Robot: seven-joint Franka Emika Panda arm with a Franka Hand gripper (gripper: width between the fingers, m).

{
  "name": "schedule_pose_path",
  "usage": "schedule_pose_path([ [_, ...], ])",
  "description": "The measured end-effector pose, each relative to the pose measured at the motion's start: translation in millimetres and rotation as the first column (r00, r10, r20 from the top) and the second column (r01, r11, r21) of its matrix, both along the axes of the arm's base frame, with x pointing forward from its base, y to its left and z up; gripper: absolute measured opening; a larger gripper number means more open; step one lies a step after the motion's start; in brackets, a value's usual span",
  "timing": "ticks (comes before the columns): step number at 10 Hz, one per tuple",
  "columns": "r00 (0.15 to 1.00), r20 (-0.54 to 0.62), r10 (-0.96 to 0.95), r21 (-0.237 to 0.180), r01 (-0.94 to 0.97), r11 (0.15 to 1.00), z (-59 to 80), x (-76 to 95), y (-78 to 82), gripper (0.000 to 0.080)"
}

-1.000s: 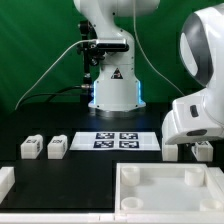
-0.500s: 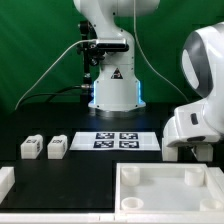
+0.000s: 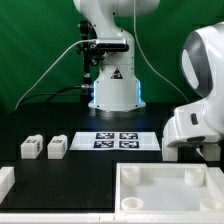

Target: Assemble one leg

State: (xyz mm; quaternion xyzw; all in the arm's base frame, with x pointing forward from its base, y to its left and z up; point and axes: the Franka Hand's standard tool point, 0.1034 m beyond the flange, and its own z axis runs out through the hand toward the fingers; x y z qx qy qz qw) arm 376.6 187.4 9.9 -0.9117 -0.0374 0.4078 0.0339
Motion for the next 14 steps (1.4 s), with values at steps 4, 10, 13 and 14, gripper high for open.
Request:
schedule_pose_path([
  [4,1.000,0.000,0.000,0.000,0.000,1.000,0.0,0.0,0.0,0.0288],
  [10,0.999,0.024,0.039,0.063,-0.040,0.997,47.0,44.3,-28.0,0.0290],
  [13,0.964,0.266,0.012,0.076,-0.034,0.996,104.0,78.8,-52.9,0.0290],
  [14,0.913,0.409,-0.001,0.071,-0.030,0.997,95.5,78.1,-52.3,0.0290],
])
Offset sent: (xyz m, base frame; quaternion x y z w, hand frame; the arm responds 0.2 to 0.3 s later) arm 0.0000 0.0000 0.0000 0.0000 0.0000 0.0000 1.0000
